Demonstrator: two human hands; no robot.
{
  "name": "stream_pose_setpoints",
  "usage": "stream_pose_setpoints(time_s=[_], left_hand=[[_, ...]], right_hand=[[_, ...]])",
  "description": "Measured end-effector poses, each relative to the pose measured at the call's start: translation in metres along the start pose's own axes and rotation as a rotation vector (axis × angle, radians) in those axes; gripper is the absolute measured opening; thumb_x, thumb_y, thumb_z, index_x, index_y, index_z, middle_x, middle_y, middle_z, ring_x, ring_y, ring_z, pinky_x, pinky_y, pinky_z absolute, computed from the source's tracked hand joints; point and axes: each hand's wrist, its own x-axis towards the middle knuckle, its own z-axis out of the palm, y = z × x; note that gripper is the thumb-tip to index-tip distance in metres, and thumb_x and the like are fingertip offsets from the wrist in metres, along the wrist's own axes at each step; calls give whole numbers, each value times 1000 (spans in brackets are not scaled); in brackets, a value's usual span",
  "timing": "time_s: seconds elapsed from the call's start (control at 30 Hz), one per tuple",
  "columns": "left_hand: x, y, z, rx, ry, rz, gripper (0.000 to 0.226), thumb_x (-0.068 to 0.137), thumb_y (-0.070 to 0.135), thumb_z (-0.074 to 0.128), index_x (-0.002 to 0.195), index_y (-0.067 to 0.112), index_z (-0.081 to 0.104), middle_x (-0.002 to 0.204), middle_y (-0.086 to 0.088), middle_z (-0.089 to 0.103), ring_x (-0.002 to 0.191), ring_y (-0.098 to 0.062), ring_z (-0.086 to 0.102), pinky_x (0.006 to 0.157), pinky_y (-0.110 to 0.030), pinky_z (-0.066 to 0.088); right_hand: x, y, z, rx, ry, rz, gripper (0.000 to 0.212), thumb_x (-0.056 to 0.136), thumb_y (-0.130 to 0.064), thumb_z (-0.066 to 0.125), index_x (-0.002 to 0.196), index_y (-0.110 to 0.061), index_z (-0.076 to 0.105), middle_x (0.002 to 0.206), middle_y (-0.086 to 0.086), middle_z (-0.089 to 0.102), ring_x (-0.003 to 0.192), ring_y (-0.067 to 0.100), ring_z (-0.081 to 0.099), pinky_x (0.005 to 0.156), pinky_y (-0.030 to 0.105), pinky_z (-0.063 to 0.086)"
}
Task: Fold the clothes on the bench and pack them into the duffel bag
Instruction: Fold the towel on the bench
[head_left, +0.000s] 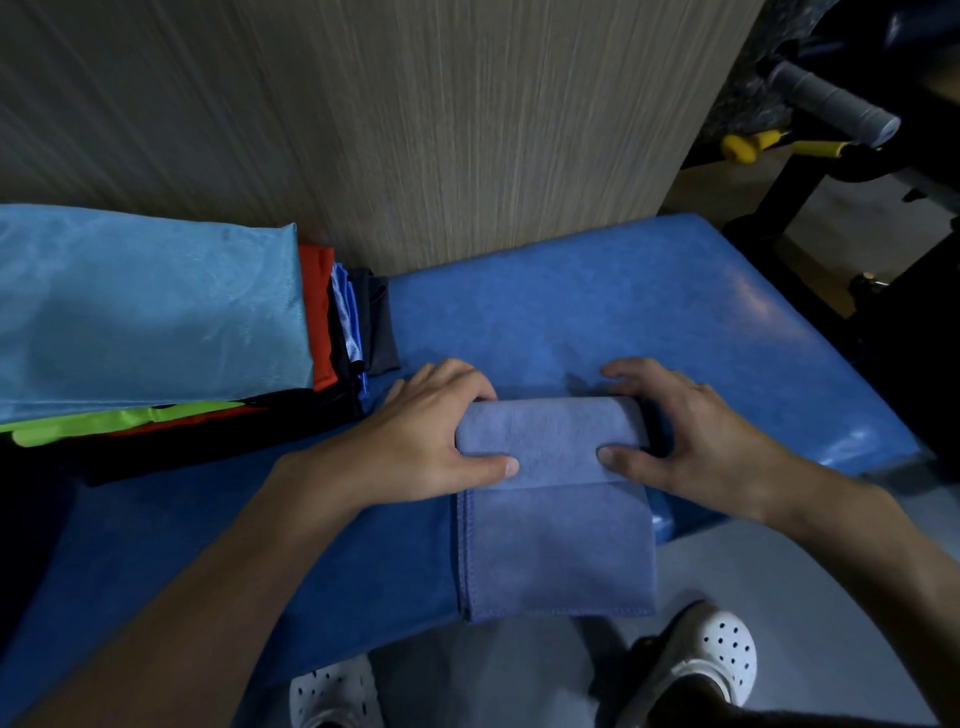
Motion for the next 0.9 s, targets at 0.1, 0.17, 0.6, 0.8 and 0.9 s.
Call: stream_pose_setpoints(time_s=[0.1, 0.17, 0.6, 0.8, 0.9], left_hand=[[-2, 4, -1, -137, 76, 12, 41, 73, 50, 80, 94, 34, 48, 88, 15, 57, 85, -2, 54, 77, -30, 42], [-1, 5, -1, -186, 165, 35, 42, 74, 43, 82, 94, 33, 46, 83, 11, 58, 76, -8, 56, 68, -29, 43], [-3, 12, 8, -416, 110, 176, 25, 89, 37, 66, 111, 28, 67, 100, 9, 62, 91, -14, 59, 76, -16, 43], [-6, 13, 10, -338, -7, 185, 45, 84, 38, 77, 125, 34, 60, 118, 19, 62, 115, -5, 58, 97, -28, 48], [-7, 15, 11, -313, -64, 158, 57, 76, 48, 79, 127, 44, 54, 122, 21, 60, 116, -3, 57, 99, -35, 49]], right_hand=[[3, -3, 1, 24, 15, -34, 68, 69, -56, 66, 128, -28, 52, 114, -12, 57, 109, 10, 53, 100, 42, 42], [4, -6, 3, -31, 133, -106, 56, 72, -48, 68, 121, -27, 56, 108, -12, 52, 104, 11, 51, 95, 42, 43], [-24, -17, 0, 176, 120, -198, 27, 91, -50, 53, 88, -23, 54, 106, -8, 54, 106, 19, 56, 90, 41, 45], [-34, -13, 3, 84, 44, -73, 50, 87, -66, 42, 127, -37, 44, 121, -26, 50, 117, 3, 49, 101, 34, 42], [-36, -12, 5, 11, -18, -72, 66, 79, -71, 47, 137, -40, 37, 121, -45, 38, 118, -14, 37, 102, 23, 32]])
